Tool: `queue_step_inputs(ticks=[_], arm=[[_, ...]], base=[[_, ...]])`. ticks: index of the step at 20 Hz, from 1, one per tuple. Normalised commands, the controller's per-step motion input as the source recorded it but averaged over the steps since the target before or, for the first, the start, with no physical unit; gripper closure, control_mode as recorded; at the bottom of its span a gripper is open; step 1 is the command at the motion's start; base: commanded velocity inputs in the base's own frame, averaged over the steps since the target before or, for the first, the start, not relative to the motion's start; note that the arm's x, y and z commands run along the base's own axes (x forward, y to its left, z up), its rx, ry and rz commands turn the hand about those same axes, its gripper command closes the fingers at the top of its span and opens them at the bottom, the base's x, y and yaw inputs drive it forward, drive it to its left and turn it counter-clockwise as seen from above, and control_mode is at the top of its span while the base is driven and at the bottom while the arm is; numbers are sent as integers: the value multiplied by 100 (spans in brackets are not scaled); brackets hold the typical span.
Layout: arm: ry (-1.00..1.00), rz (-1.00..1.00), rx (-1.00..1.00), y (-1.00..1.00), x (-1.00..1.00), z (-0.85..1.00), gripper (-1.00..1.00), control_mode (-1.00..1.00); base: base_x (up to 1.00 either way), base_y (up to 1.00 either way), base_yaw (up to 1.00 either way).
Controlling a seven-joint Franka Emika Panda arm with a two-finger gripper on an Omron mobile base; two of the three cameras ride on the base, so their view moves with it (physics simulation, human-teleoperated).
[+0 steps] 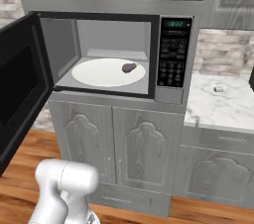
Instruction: Close the microwave door.
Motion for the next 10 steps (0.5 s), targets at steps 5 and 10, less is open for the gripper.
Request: queue_step_inputs(ticks=[5,10], arm=[[-1,-17,-13,-46,-3,0,-100,-100],[-12,-11,0,-51,-39,12,-100,-100]], base=[[0,0,0],[0,0,0]])
